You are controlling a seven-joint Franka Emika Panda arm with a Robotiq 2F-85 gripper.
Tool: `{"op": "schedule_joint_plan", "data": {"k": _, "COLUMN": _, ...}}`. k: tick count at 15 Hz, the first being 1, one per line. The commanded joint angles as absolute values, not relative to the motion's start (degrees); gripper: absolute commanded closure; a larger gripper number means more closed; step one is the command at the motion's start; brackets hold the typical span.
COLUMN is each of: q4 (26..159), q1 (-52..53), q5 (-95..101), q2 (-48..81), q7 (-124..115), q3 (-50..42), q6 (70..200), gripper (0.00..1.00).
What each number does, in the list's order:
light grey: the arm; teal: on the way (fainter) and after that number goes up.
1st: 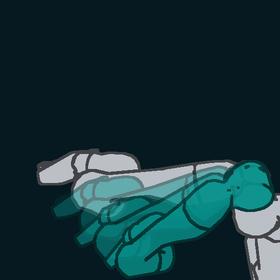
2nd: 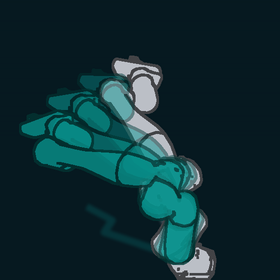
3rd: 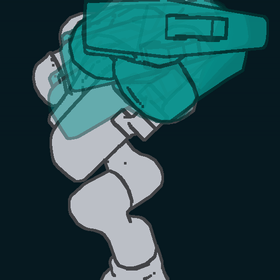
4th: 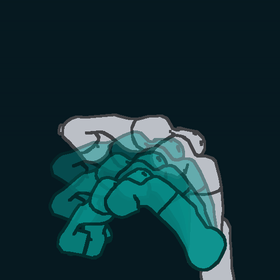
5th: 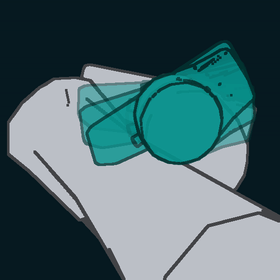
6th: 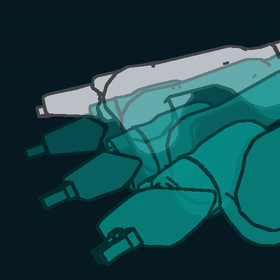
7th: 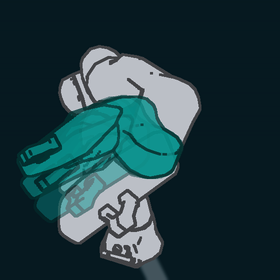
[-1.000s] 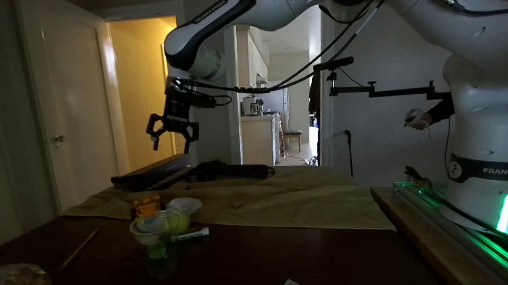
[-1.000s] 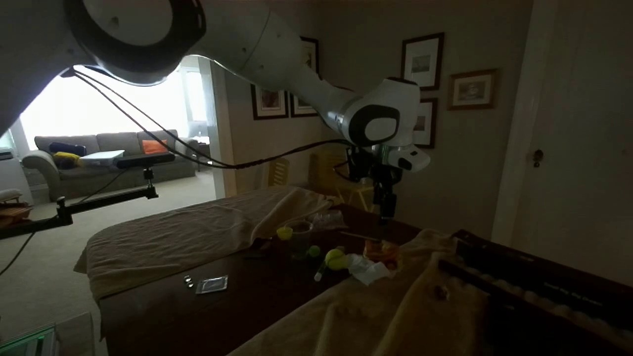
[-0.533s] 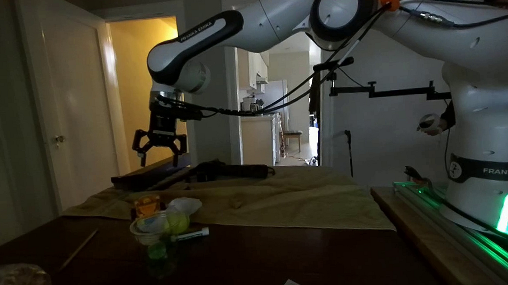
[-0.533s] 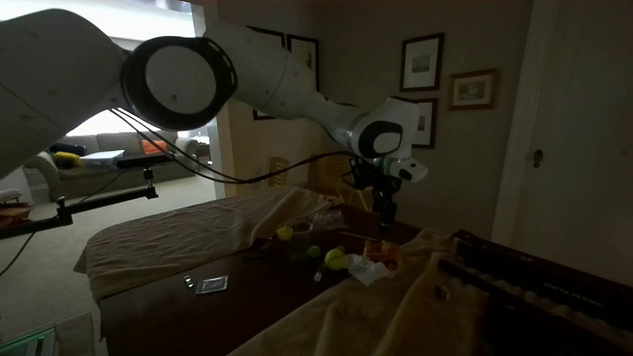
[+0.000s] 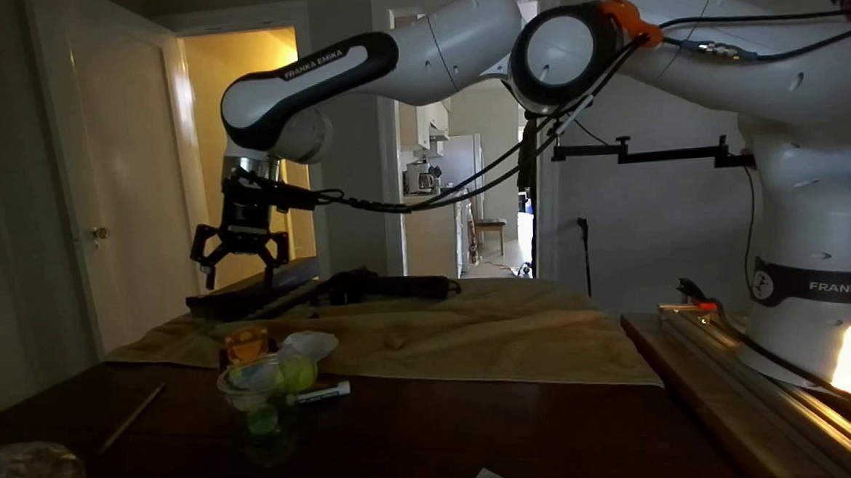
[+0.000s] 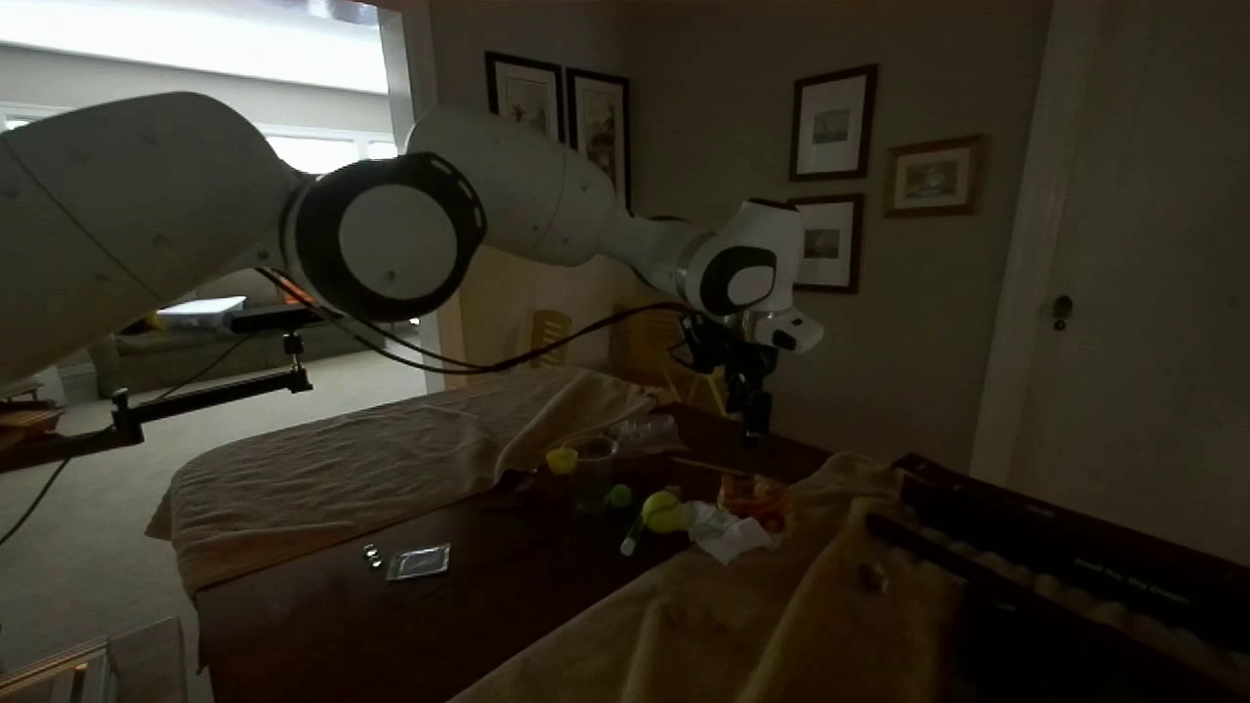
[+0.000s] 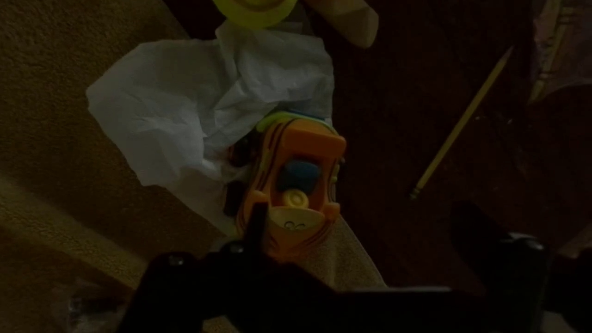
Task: Move the toy to the left
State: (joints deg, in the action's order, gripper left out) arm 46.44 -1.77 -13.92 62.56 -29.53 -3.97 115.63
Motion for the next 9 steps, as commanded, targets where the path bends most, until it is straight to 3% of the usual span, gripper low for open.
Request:
{"op": "schedule_joint_plan", "data": {"k": 1, "q4": 49.0, "q1": -0.6, "q5": -13.0, "q2": 61.4, "q7": -34.0, "q3": -6.0, "q6": 116.2, "gripper": 0.00}}
{"op": "schedule_joint_plan", "data": {"k": 9, "q4": 50.6, "q1": 0.8, "q5": -13.6, "q2": 62.9, "q7": -45.0, "q3": -9.2, "q6": 116.1, "gripper": 0.00}}
